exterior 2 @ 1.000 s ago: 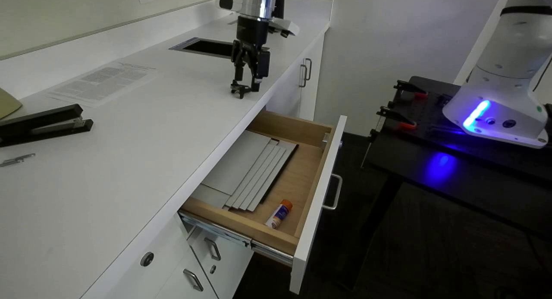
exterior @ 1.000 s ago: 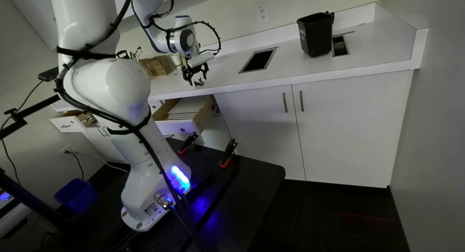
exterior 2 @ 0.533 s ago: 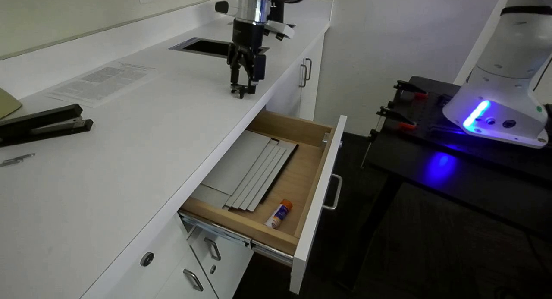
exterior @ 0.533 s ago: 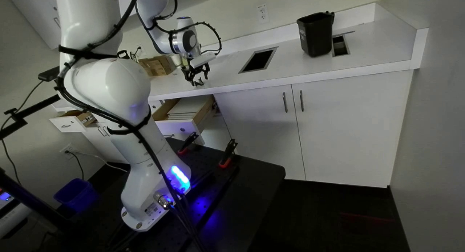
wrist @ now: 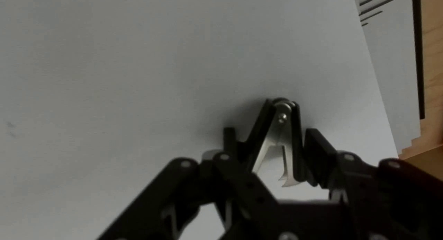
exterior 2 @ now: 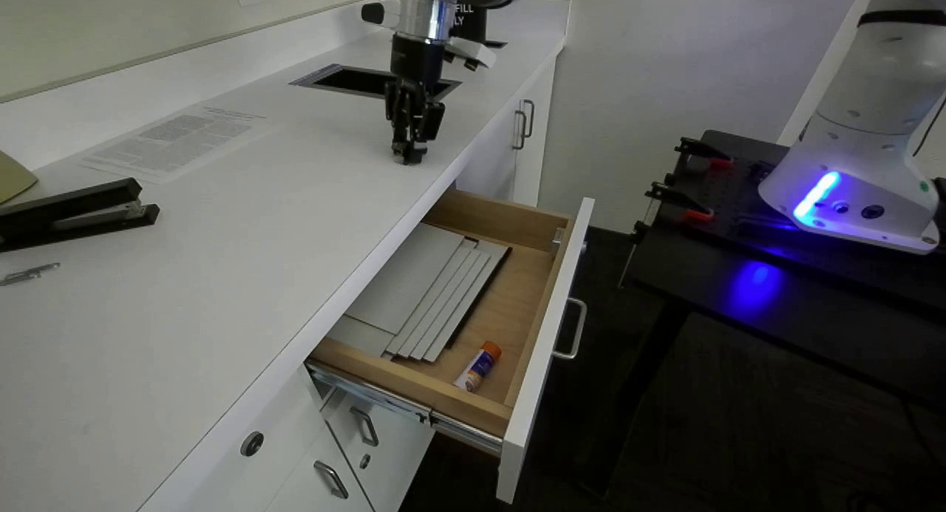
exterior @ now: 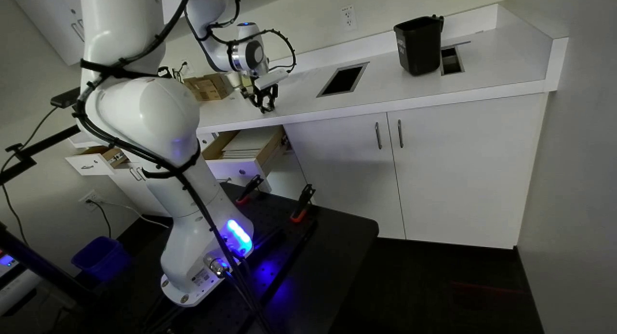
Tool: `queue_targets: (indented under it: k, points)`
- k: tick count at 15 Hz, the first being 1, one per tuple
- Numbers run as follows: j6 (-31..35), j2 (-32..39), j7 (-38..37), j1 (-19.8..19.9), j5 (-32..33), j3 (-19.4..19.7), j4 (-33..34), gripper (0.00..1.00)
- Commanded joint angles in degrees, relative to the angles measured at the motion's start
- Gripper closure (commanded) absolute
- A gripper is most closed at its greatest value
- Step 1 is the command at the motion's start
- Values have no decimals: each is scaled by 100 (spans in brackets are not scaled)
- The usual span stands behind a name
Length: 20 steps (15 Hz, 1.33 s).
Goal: Move the stapler away from you
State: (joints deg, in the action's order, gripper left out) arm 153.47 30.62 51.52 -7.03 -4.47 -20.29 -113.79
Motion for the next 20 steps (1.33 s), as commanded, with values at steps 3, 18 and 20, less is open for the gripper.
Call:
queue_targets:
  k: [3,18,20]
  points:
    - [47,68,-16,74,92,-87,82,91]
    - [-469,1564,-2223,-1657,2088,951,3194,93]
    - [-613,1813,-2327,-1656,2153,948,3571,93]
